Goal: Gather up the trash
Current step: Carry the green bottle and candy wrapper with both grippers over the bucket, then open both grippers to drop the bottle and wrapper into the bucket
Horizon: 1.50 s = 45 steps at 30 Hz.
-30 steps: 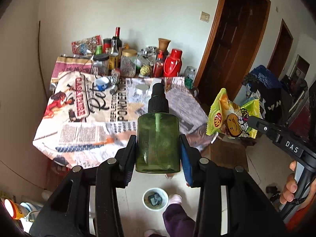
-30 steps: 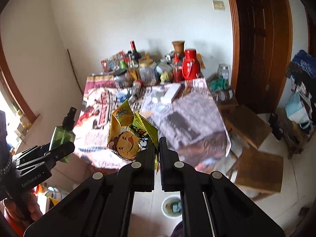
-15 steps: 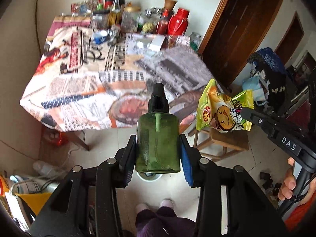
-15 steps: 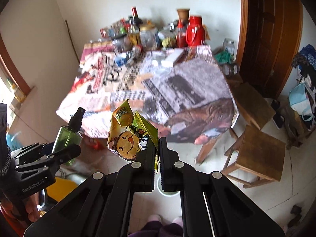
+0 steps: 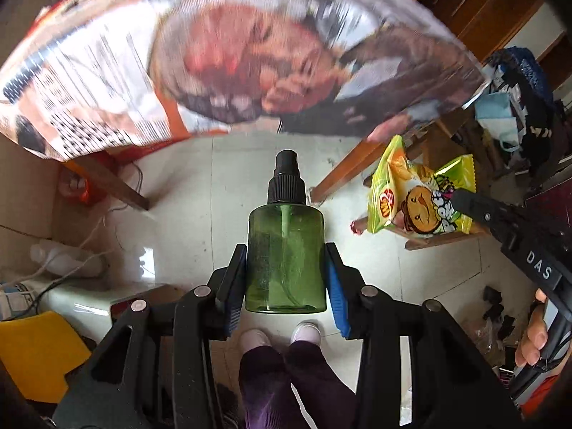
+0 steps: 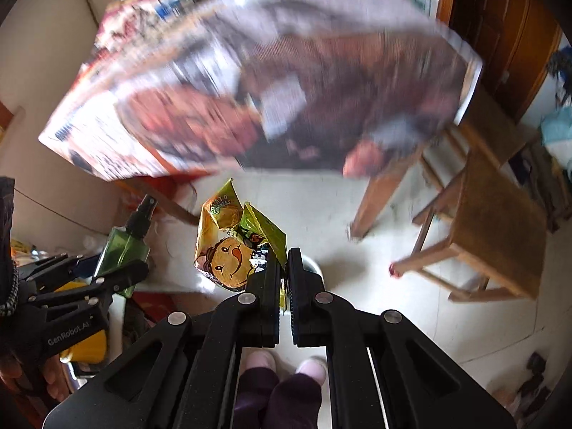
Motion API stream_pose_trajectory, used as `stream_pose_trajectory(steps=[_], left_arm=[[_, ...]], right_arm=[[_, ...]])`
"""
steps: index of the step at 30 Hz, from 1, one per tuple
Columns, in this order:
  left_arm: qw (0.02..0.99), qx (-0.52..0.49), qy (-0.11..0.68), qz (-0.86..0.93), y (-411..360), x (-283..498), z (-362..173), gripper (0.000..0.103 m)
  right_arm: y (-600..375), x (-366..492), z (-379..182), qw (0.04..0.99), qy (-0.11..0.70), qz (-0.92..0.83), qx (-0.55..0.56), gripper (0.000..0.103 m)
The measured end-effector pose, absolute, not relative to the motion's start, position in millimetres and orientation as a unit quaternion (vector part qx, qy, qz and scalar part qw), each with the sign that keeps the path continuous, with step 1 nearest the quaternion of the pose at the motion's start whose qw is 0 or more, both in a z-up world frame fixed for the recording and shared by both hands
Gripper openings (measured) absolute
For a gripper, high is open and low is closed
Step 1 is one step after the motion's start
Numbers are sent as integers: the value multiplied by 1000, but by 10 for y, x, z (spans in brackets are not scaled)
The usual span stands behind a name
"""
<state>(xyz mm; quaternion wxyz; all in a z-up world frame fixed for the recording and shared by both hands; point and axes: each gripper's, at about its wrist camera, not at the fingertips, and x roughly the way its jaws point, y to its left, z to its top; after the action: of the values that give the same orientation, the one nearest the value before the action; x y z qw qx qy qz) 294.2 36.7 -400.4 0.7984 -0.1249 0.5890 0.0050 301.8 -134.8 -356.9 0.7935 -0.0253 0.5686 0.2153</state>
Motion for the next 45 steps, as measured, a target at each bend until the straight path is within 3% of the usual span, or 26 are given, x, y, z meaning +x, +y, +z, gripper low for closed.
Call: stream_pose_trajectory(steps=[14,23,32,36,45], left_arm=[[714,-162,682,-3,370,3098,-6445,41],[671,-204,713,3,421,3198,-7690,41],[651,-204,731,1,354,3342,-8234,41],[645,-190,740,1,383,3390,-8288,41],[658,-165,735,6,447,3386,-7786,41]], right_arm=[[-1159,3061,-5992,712,674,193,-49,4],[-1016,3146,-7118,678,706,187,-83,4],[-906,3229,-7428,663,716,197,-100,7],[-943,3277,-7590,648,735,176,-89,43],[-982,3279,-7176,654,734,170,-69,43]])
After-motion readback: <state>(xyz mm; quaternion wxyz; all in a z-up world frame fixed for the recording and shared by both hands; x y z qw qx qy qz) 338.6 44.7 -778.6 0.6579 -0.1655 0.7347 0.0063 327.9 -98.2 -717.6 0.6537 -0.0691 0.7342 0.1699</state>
